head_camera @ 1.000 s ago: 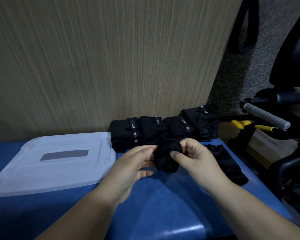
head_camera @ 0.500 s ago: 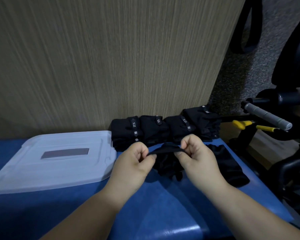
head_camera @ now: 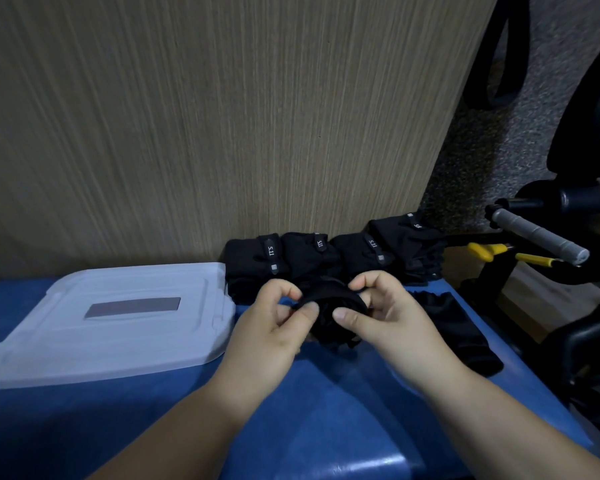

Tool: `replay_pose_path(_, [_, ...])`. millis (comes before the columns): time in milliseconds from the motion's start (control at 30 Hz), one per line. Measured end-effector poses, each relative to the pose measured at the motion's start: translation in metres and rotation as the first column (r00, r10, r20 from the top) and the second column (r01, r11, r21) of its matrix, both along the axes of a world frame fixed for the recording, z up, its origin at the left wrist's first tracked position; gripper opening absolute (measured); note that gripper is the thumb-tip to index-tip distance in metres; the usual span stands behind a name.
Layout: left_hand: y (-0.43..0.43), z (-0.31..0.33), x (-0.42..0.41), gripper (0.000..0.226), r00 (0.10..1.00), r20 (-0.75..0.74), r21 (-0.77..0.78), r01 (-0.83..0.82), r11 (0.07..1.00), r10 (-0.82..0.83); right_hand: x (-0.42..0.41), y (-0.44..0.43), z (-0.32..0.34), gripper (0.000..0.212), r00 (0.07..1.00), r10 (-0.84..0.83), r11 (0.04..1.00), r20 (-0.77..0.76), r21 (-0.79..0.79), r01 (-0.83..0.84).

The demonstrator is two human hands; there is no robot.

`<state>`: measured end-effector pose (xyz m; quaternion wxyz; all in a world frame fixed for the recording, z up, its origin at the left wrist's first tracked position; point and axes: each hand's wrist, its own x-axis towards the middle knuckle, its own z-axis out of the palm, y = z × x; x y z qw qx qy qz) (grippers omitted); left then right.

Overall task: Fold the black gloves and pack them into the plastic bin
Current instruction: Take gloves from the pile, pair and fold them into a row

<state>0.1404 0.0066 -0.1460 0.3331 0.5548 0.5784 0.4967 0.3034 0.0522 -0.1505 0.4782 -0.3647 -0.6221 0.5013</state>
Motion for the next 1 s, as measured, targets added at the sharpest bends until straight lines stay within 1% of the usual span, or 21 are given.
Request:
replay_pose_path(67, [0.000,0.000,0.001,0.019,0.997,-0.067,0.014,0.034,0.999,-0.033,-0.001,0.000,0.001,0.030,0.996,-0.080,0.996,0.042,0.045,0.078])
replay_pose_path(100, [-0.001,-0.001,0.001,0.022,0.997,-0.072,0.018,0.024,1.000,-0.022,-0.001,-0.001,0.001,0.031,0.988,-0.129,0.989,0.089,0.085,0.122])
replay_pose_path(167, [0.000,-0.002,0.002,0.026,0.998,-0.055,0.018,-0.014,1.000,0.015,0.001,-0.002,-0.001,0.033,0.946,-0.240,0.961,0.215,0.190,0.201])
replay_pose_path(233, [0.000,-0.003,0.004,0.027,0.998,-0.053,0.023,-0.030,0.999,0.031,0.002,-0.005,0.000,0.033,0.889,-0.317,0.928,0.332,0.300,0.219])
replay_pose_path(300, [0.000,-0.004,0.004,0.028,0.999,-0.038,0.015,-0.013,1.000,0.013,0.003,-0.007,0.001,0.034,0.869,-0.334,0.920,0.366,0.328,0.216])
replay_pose_path(367, [0.000,-0.004,0.003,0.032,0.999,-0.020,-0.033,0.034,0.999,-0.035,0.005,-0.007,0.002,0.036,0.878,-0.333,0.920,0.344,0.324,0.222])
replay_pose_path(400, [0.000,-0.003,0.002,0.032,0.998,0.010,-0.067,0.067,0.996,-0.066,0.006,-0.006,0.001,0.037,0.884,-0.331,0.919,0.330,0.325,0.223])
replay_pose_path(433, [-0.001,-0.002,0.001,0.030,0.992,0.081,-0.104,0.104,0.989,-0.096,0.007,-0.005,0.001,0.039,0.890,-0.325,0.919,0.318,0.329,0.218])
replay_pose_path(467, [0.000,0.000,0.000,0.027,0.977,0.183,-0.141,0.135,0.981,-0.108,0.007,-0.005,0.001,0.042,0.896,-0.315,0.920,0.313,0.334,0.207])
replay_pose_path(500, [0.000,0.001,-0.001,0.035,0.950,0.294,-0.174,0.163,0.971,-0.107,0.007,-0.005,0.001,0.044,0.902,-0.301,0.921,0.311,0.342,0.189])
replay_pose_path(533, [0.001,0.002,-0.002,0.047,0.914,0.396,-0.210,0.178,0.961,-0.082,0.007,-0.005,0.001,0.046,0.906,-0.284,0.921,0.312,0.353,0.167])
replay_pose_path(567, [0.002,0.004,-0.003,0.057,0.884,0.465,-0.245,0.188,0.951,-0.055,0.006,-0.005,0.001,0.047,0.910,-0.267,0.919,0.318,0.369,0.141])
replay_pose_path(600, [0.003,0.006,-0.003,0.059,0.857,0.513,-0.273,0.206,0.940,-0.039,0.005,-0.006,0.001,0.047,0.913,-0.248,0.916,0.325,0.387,0.111])
replay_pose_path(733, [0.002,0.008,-0.005,0.050,0.753,0.658,-0.358,0.334,0.872,-0.018,0.001,-0.009,0.002,0.035,0.923,-0.157,0.895,0.352,0.446,-0.018])
replay_pose_path(800, [0.004,0.005,-0.006,0.046,0.707,0.707,-0.364,0.339,0.868,0.020,0.001,-0.009,0.000,0.035,0.921,-0.120,0.886,0.370,0.459,-0.069])
replay_pose_path(900, [0.009,-0.001,-0.006,0.030,0.673,0.728,-0.371,0.228,0.900,0.130,0.001,-0.007,-0.003,0.042,0.915,-0.128,0.898,0.382,0.436,-0.057])
replay_pose_path(933, [0.010,-0.002,-0.006,0.027,0.667,0.727,-0.373,0.184,0.909,0.163,0.002,-0.007,-0.004,0.046,0.902,-0.157,0.901,0.402,0.432,-0.035])
replay_pose_path(1000, [0.013,-0.005,-0.007,0.026,0.653,0.731,-0.355,0.115,0.928,0.198,0.002,-0.007,-0.005,0.051,0.845,-0.242,0.894,0.478,0.448,0.003])
